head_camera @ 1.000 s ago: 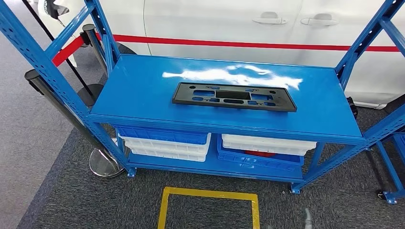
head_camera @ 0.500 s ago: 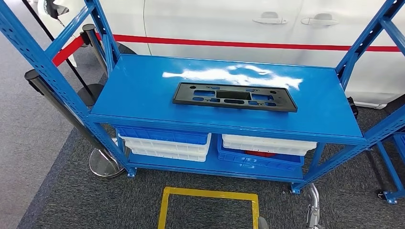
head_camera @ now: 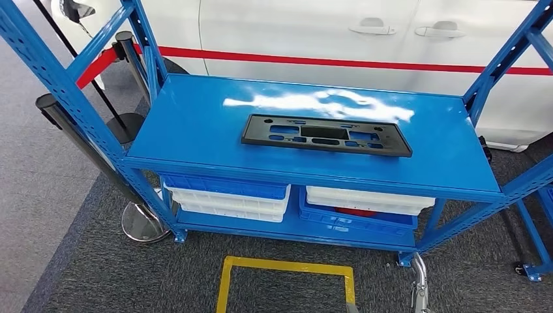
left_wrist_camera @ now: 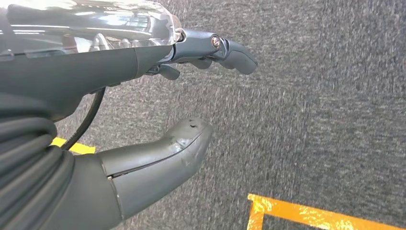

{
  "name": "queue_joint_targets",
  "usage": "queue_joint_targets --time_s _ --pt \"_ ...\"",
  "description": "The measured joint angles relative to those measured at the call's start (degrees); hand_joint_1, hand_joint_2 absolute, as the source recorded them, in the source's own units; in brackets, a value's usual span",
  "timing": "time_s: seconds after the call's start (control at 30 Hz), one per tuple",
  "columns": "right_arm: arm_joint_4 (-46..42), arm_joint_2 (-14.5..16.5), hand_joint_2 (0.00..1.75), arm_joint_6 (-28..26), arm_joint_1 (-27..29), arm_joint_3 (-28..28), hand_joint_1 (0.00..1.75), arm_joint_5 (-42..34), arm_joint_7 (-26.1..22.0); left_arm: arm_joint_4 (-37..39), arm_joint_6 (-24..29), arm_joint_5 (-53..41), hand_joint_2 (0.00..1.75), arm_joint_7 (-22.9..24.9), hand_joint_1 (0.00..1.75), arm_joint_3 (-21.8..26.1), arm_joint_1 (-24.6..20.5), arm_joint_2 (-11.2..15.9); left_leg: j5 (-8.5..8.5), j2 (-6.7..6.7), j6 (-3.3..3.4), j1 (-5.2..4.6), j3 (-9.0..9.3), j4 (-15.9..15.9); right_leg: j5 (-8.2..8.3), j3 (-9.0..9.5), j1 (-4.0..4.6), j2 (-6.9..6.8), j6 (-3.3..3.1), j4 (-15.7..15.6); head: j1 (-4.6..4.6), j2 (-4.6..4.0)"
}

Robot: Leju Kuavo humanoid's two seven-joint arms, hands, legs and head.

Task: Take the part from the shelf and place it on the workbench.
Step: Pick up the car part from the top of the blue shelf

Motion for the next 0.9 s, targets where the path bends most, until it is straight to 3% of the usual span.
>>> queue_joint_targets --time_s 0.03,0.07,0.1,0.17,0.23,0.37,0.43,0.53,0.57,0.6,0.67,0.73,0.8,0.9 --pt "0.0 -0.2 1.75 0.3 0.0 0.1 0.00 0.4 0.9 0.0 -0.1 0.0 1.75 0.0 0.00 0.0 0.0 0.0 -0.05 0.00 0.01 0.00 0.02 0.0 -1.05 -1.81 -0.09 -0.01 0.07 3.2 0.01 0.00" --pt "0.1 -0.4 1.75 0.7 0.0 0.3 0.00 0.7 1.8 0.0 -0.1 -0.1 1.75 0.0 0.00 0.0 0.0 0.0 -0.12 -0.03 -0.03 0.00 0.08 0.0 -0.95 -2.86 -0.18 -0.01 0.10 4.8 0.01 0.00" --pt "0.3 -0.6 1.75 1.0 0.0 0.4 0.00 0.9 2.7 0.0 -0.2 -0.1 1.75 0.0 0.00 0.0 0.0 0.0 -0.20 -0.09 -0.12 0.00 0.19 0.1 0.37 -2.76 -0.25 -0.01 0.05 4.0 0.01 0.00" --pt "0.6 -0.9 1.75 1.4 -0.1 0.7 0.00 1.0 3.8 0.0 -0.3 -0.1 1.75 0.1 0.00 0.1 0.0 0.0 -0.46 -0.24 -0.43 0.00 0.55 0.2 4.78 0.15 -0.30 -0.01 -0.35 -2.9 0.04 0.00" --pt "1.0 -1.2 1.75 1.5 -0.1 0.9 0.00 1.1 4.3 0.0 -0.3 -0.2 1.75 0.0 0.00 0.1 0.0 -0.1 -0.76 -0.33 -0.95 -0.12 0.73 0.4 7.29 2.87 -0.03 -0.01 -0.82 -9.0 0.05 0.00" --pt "1.6 -1.4 1.75 1.5 -0.2 1.4 0.00 1.1 4.6 0.1 -0.3 -0.3 1.75 0.0 0.00 0.1 -0.1 -0.2 -1.11 -0.29 -2.37 0.07 0.79 0.5 7.72 3.51 0.14 0.05 -1.60 -10.8 0.04 0.00" --pt "1.7 -1.5 1.75 1.5 -0.2 1.6 0.00 1.1 4.6 0.1 -0.3 -0.3 1.75 0.0 0.00 0.1 -0.1 -0.1 -3.07 -0.18 -3.04 0.20 -0.34 3.4 7.88 3.87 -0.17 -0.13 -2.22 -11.3 -0.21 0.00" --pt "2.0 -1.5 1.75 1.5 -0.2 1.8 0.00 1.1 4.6 0.1 -0.3 -0.3 1.75 0.0 0.00 0.1 0.0 -0.2 -7.97 -0.09 -3.89 0.79 -5.35 13.8 7.68 4.09 -0.21 -0.38 -2.66 -11.4 -0.51 0.00" --pt "2.2 -1.5 1.75 1.5 -0.2 1.8 0.00 1.3 4.7 0.1 -0.3 -0.3 1.75 0.0 0.00 0.1 0.0 -0.2 -8.37 -0.08 -4.12 0.97 -6.59 16.1 7.59 4.17 -0.22 -0.40 -2.65 -11.4 -0.55 0.00" --pt "2.3 -1.6 1.75 1.6 -0.2 1.8 0.00 1.7 5.0 0.1 -0.3 -0.4 1.75 0.0 0.00 0.1 0.1 -0.2 -7.67 -0.06 -4.30 1.13 -6.90 16.4 7.47 4.31 -0.26 -0.40 -2.57 -11.3 -0.58 0.00" --pt "2.6 -1.7 1.75 1.4 -0.4 2.0 0.00 4.3 6.9 0.1 -0.5 -0.6 1.75 0.0 0.00 0.1 0.1 -0.1 -3.44 0.04 -4.45 1.45 -4.16 10.3 7.06 4.85 -0.38 -0.36 -2.23 -11.2 -0.64 0.00" --pt "3.1 -2.0 1.75 0.4 -1.0 2.4 0.00 11.3 10.5 0.1 -0.7 -1.1 1.75 0.2 0.00 0.1 0.0 0.0 -0.69 0.10 -4.22 1.51 -0.82 3.3 6.59 5.22 -0.27 -0.30 -1.71 -11.0 -0.70 0.00" --pt "4.0 -2.6 1.75 -1.8 -2.0 2.8 0.00 24.2 15.7 0.1 -1.0 -1.7 1.75 0.6 0.00 0.1 -0.2 0.0 -0.57 0.04 -3.79 1.47 0.17 1.0 6.30 5.16 0.09 -0.23 -1.57 -10.8 -0.63 0.00" --pt "5.3 -3.1 1.75 -3.9 -3.4 2.6 0.00 44.5 22.5 0.2 -1.3 -2.6 1.75 1.0 0.00 0.0 -0.2 0.1 -0.56 -0.02 -3.38 1.30 0.17 0.8 6.34 5.21 0.16 -0.16 -2.05 -11.0 -0.45 0.00"
